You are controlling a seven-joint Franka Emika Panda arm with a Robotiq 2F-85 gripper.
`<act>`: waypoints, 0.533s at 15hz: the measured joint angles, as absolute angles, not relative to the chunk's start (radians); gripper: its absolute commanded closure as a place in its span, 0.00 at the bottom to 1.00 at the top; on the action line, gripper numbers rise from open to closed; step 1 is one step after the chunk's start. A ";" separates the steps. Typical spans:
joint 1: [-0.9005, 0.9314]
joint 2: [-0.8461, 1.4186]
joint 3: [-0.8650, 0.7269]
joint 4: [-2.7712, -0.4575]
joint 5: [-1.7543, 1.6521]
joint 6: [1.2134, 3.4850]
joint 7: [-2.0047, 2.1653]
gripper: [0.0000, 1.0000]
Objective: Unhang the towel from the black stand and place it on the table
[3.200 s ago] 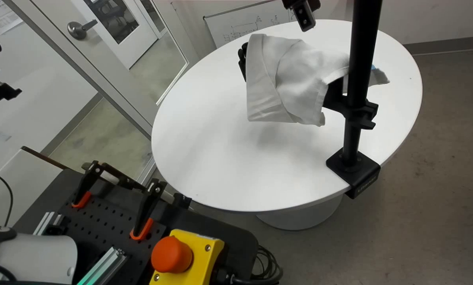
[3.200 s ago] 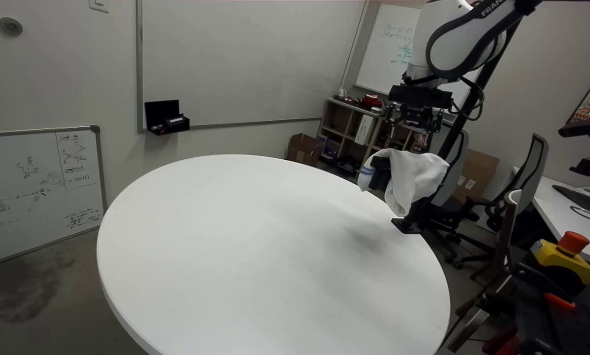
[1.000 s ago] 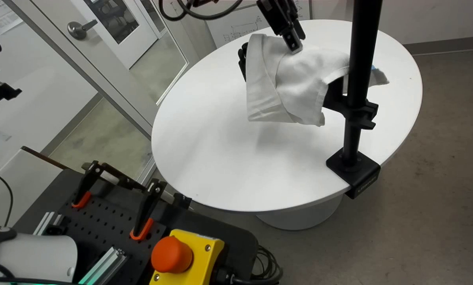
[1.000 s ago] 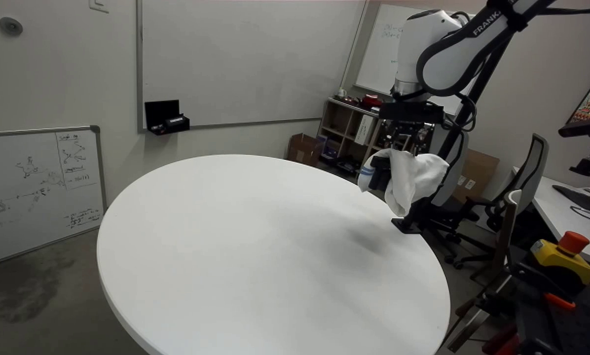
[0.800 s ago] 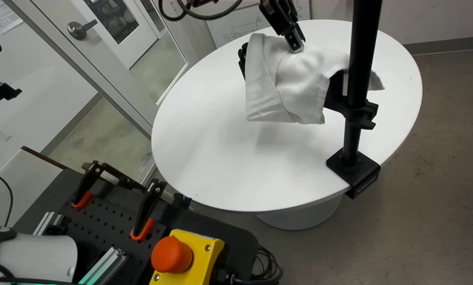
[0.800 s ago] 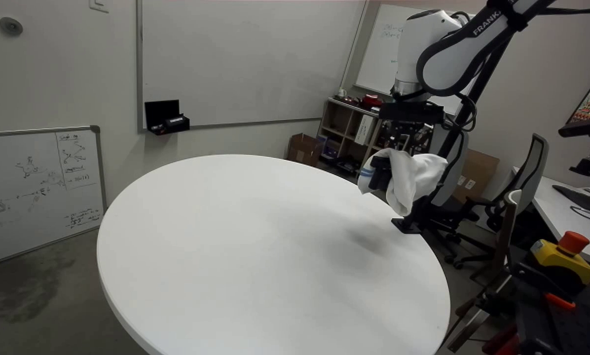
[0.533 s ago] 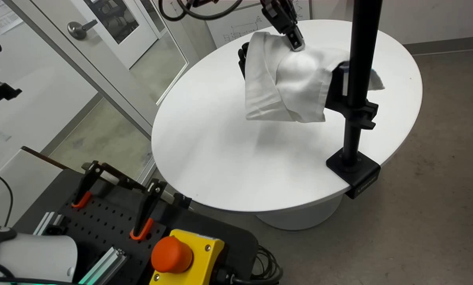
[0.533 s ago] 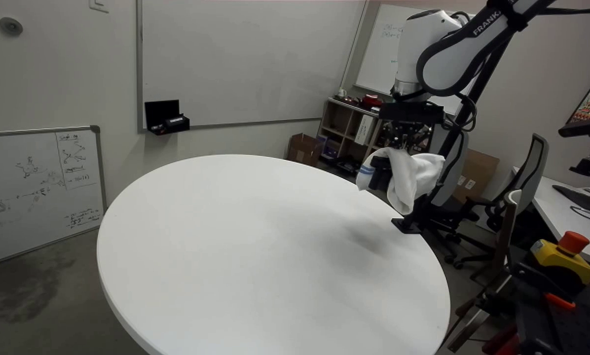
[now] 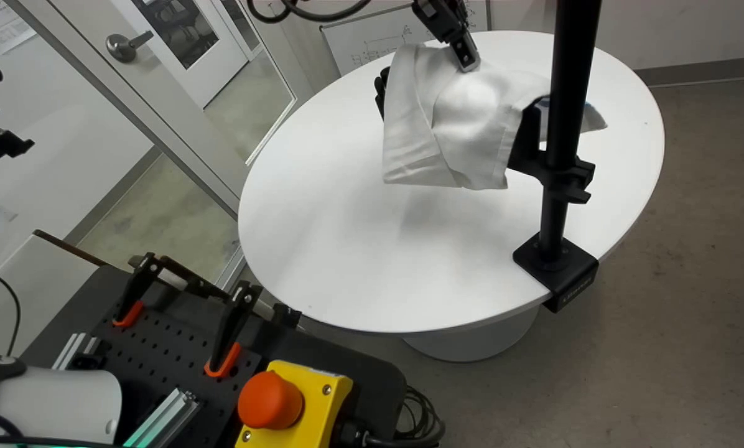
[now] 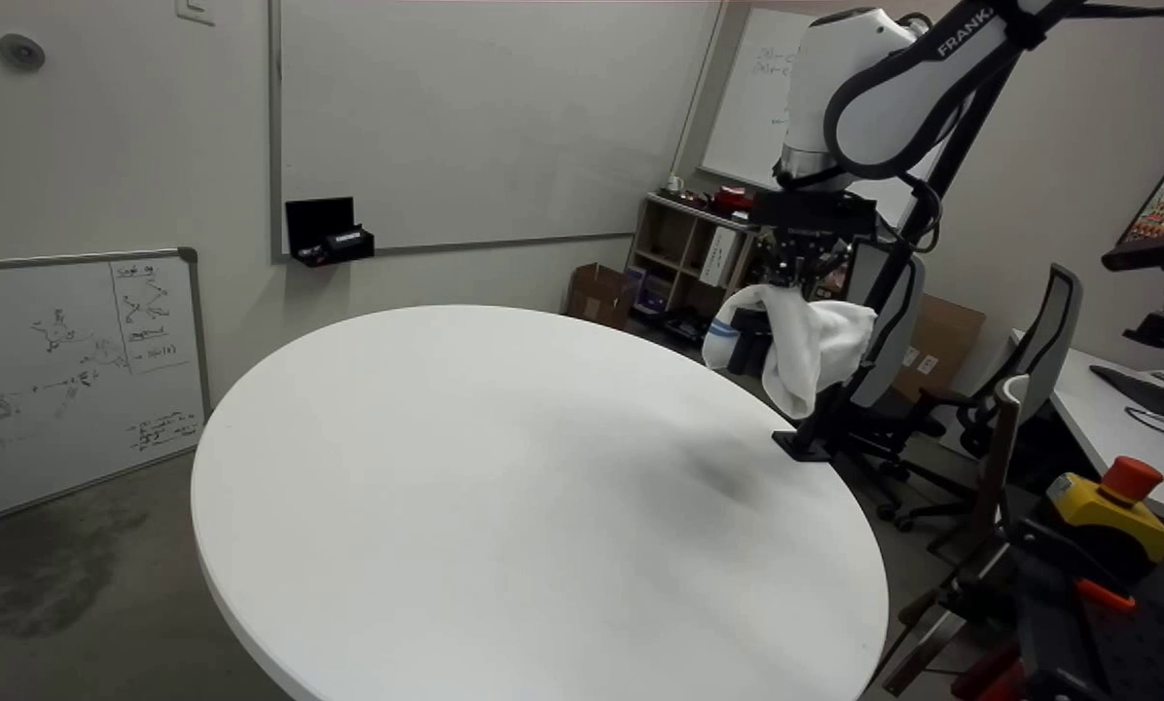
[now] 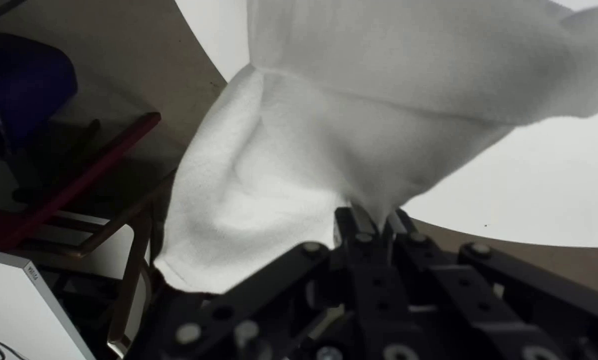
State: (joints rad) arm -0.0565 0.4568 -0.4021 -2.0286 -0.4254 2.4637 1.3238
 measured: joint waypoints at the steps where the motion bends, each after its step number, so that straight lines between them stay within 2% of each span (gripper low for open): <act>1: -0.059 0.443 -0.402 -2.029 -0.416 2.463 1.323 0.99; 8: -0.071 0.281 -0.382 -2.043 -0.393 2.448 1.283 0.99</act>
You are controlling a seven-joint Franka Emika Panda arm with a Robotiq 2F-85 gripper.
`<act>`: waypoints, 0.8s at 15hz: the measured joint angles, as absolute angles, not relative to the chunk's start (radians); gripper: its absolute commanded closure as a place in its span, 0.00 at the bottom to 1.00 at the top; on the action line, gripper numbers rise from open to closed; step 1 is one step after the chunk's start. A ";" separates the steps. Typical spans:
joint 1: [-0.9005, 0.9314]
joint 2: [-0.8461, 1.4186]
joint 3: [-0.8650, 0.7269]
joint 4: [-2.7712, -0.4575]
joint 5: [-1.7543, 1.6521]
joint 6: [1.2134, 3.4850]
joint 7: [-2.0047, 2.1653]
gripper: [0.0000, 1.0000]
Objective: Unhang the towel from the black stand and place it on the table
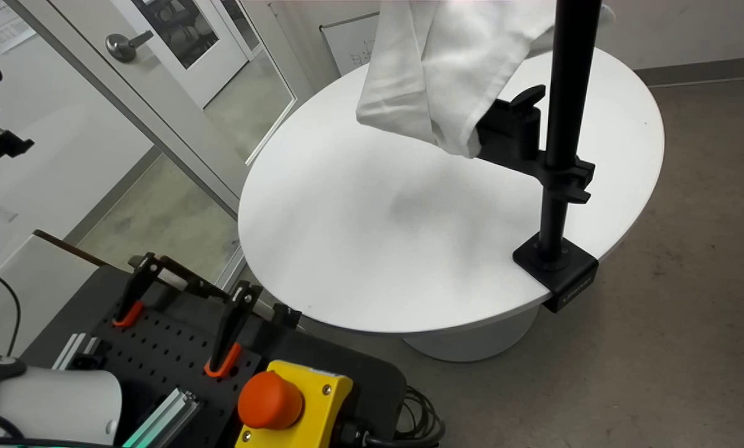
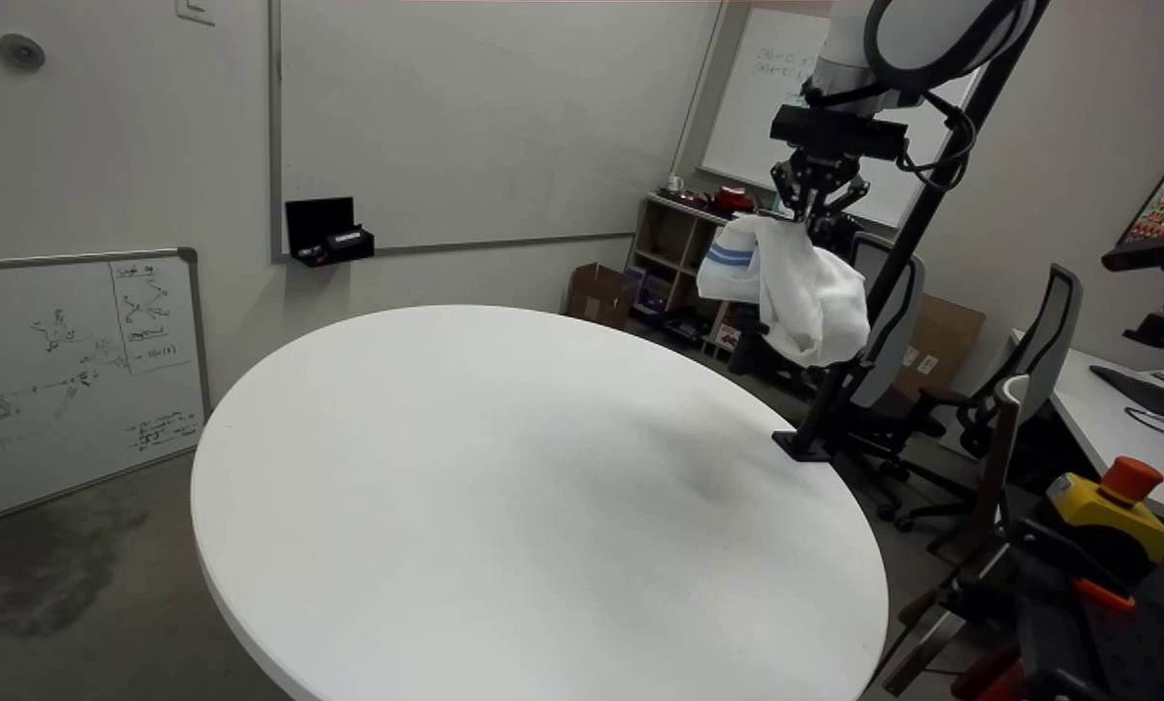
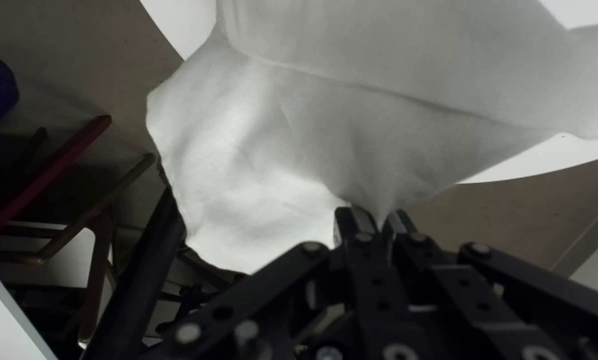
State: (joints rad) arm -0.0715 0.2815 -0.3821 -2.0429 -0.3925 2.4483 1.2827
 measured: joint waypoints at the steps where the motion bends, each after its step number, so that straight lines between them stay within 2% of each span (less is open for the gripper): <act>1: -0.071 0.256 -0.373 -2.050 -0.393 2.448 1.271 0.99; 12: -0.066 0.006 -0.203 -2.245 -0.399 2.448 1.116 0.99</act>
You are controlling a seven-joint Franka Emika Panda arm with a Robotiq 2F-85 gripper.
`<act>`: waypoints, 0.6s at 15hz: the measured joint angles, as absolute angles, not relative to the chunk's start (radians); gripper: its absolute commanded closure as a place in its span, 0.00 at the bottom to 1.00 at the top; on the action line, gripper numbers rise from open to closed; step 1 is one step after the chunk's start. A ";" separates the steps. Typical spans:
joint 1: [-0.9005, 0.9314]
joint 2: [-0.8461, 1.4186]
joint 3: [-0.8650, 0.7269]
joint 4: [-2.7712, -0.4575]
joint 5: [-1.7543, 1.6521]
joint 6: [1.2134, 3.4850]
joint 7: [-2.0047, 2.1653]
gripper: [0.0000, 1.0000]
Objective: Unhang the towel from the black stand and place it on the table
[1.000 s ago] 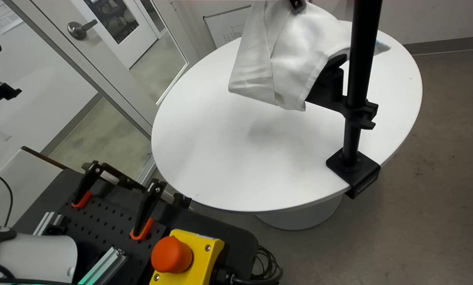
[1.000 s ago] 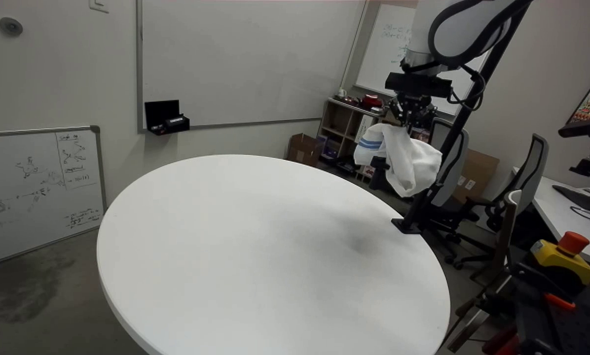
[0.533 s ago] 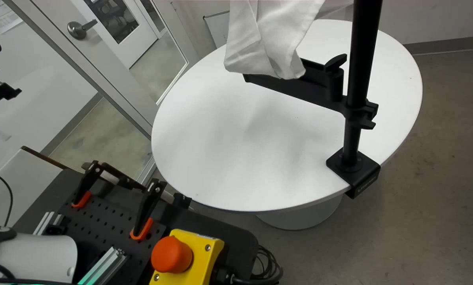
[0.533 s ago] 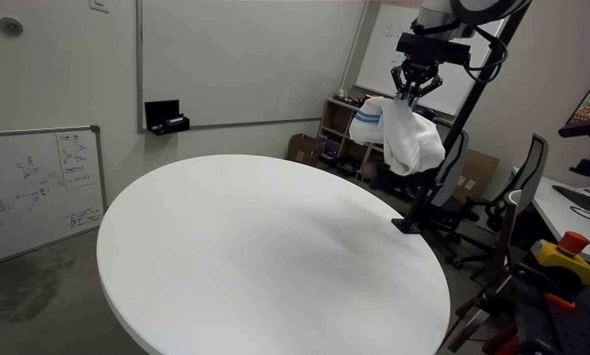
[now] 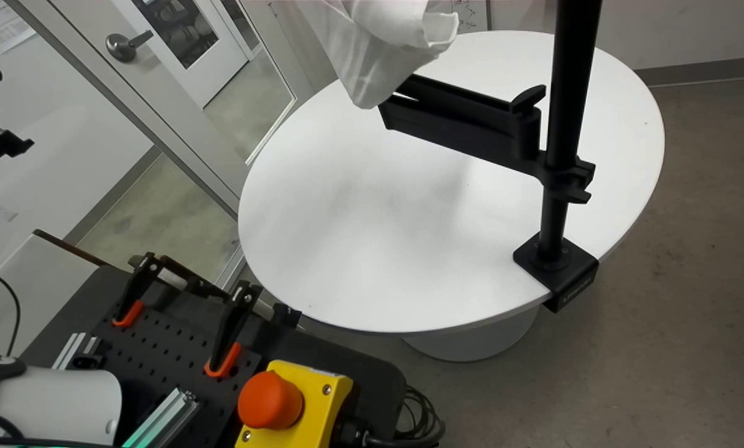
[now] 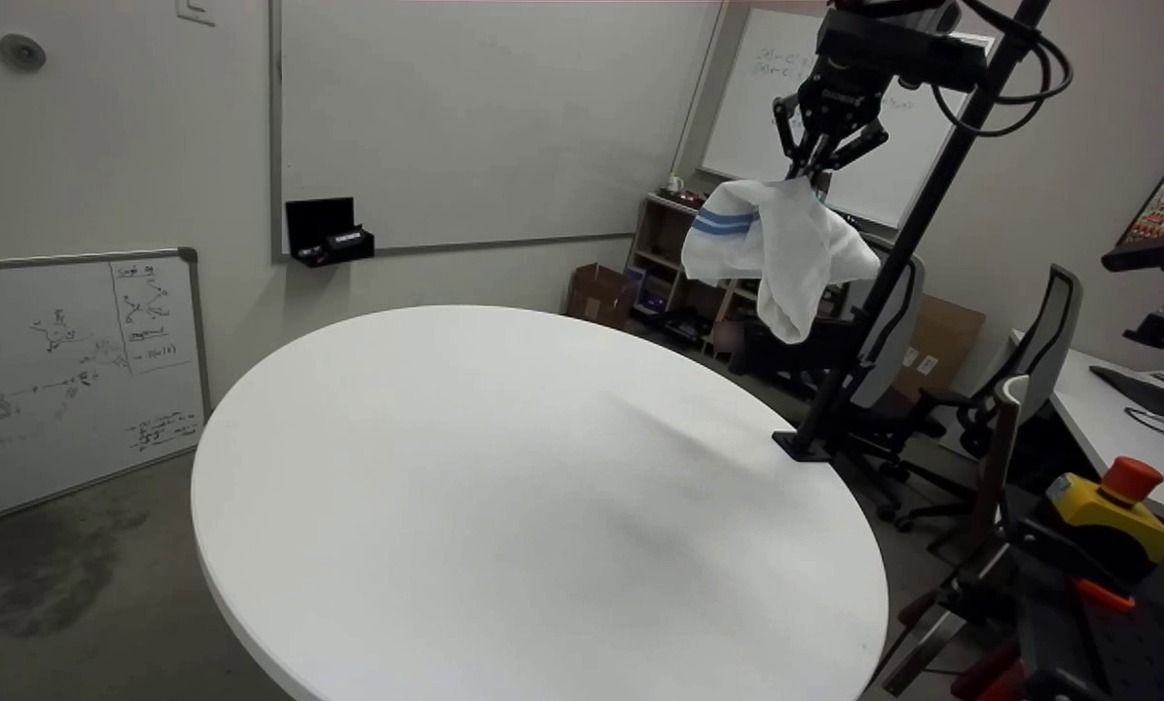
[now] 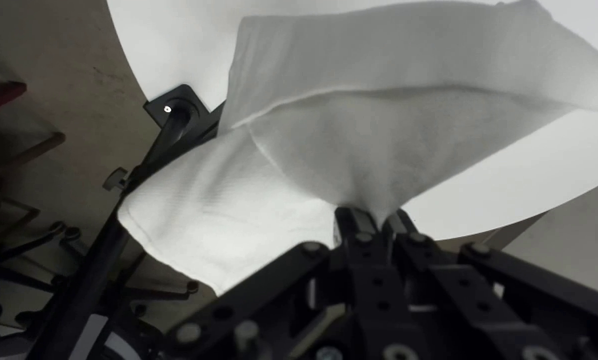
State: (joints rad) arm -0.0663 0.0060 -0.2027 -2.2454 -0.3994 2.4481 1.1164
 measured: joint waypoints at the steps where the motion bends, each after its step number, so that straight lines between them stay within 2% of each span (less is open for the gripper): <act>1: -0.066 -0.018 -0.188 -2.263 -0.396 2.448 1.098 0.99; 9: -0.066 -0.149 -0.082 -2.357 -0.338 2.390 0.937 0.99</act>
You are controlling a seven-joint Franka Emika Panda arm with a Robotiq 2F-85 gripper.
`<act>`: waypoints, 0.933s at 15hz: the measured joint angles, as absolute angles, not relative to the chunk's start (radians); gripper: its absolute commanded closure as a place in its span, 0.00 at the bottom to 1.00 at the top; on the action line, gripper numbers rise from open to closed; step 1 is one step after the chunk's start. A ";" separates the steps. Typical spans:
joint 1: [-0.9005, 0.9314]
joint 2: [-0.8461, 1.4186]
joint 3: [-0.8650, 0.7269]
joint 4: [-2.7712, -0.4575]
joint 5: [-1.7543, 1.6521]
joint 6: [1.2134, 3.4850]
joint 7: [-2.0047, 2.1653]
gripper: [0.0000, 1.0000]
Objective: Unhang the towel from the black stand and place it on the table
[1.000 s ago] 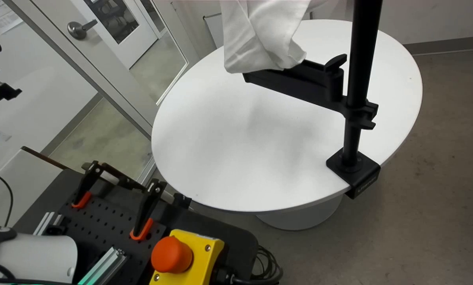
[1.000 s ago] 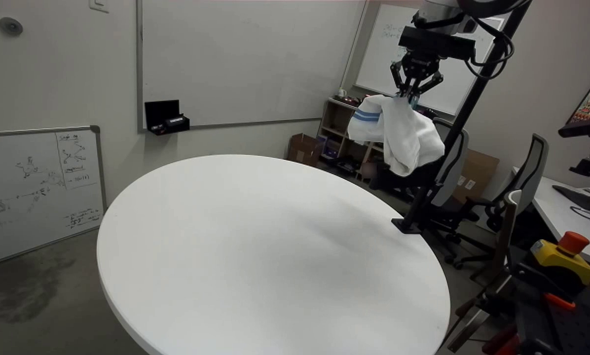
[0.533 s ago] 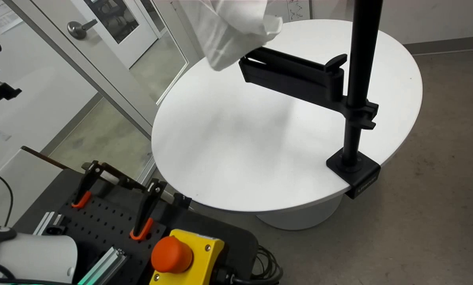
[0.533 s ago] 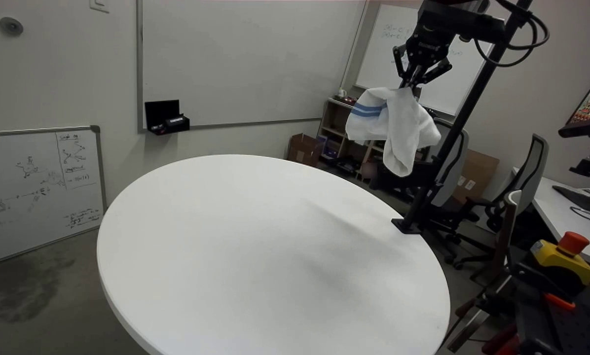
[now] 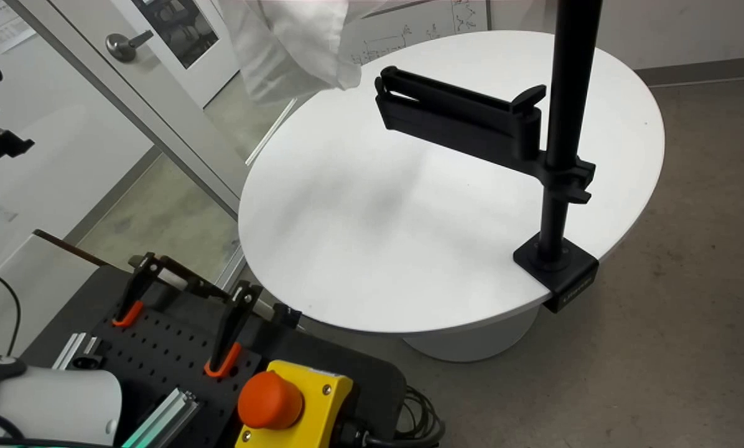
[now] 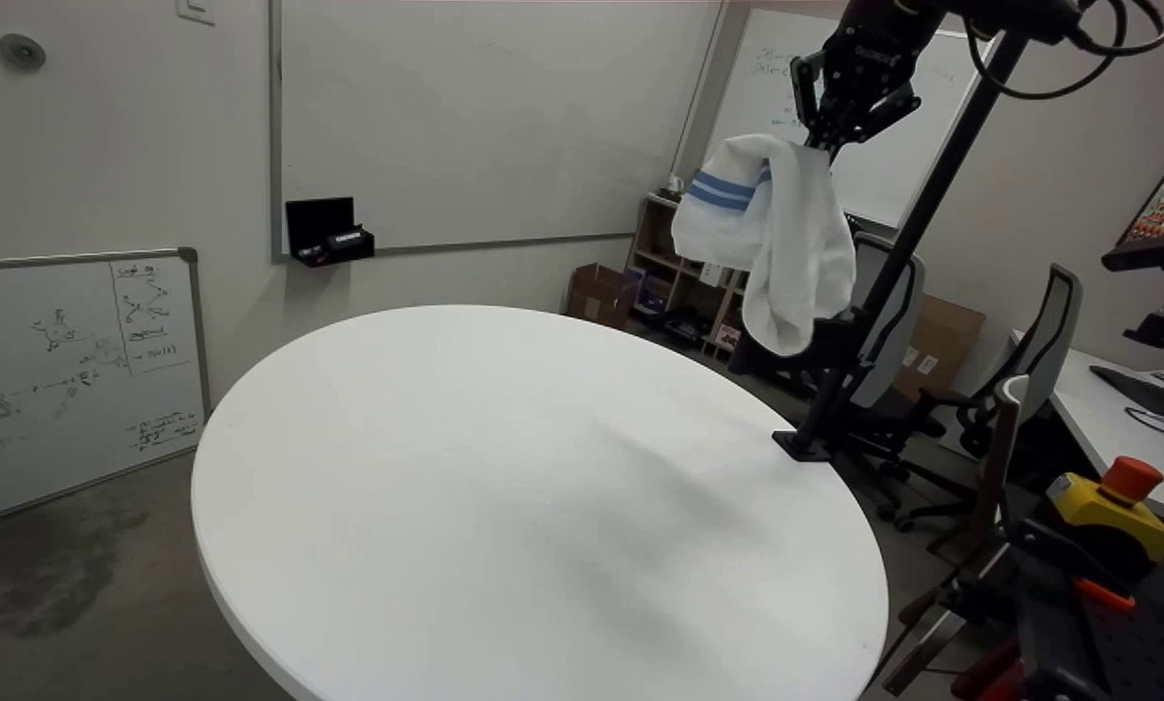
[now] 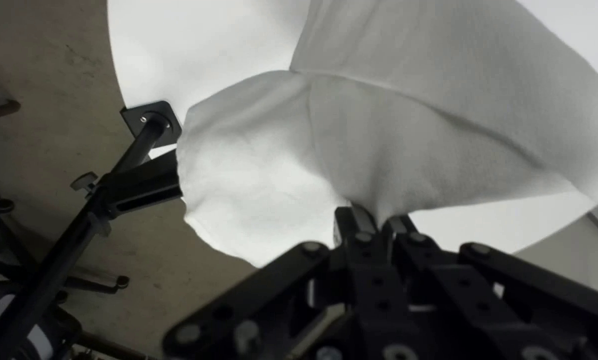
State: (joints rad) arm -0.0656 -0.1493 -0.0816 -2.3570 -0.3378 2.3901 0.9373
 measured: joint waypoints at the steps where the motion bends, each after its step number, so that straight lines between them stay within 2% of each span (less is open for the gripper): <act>1: -0.064 -0.148 -0.068 -2.364 -0.331 2.359 0.902 0.99; 5: -0.059 -0.100 -0.024 -2.383 -0.332 2.304 0.804 0.99; 14: -0.039 0.052 -0.005 -2.382 -0.430 2.329 0.716 0.99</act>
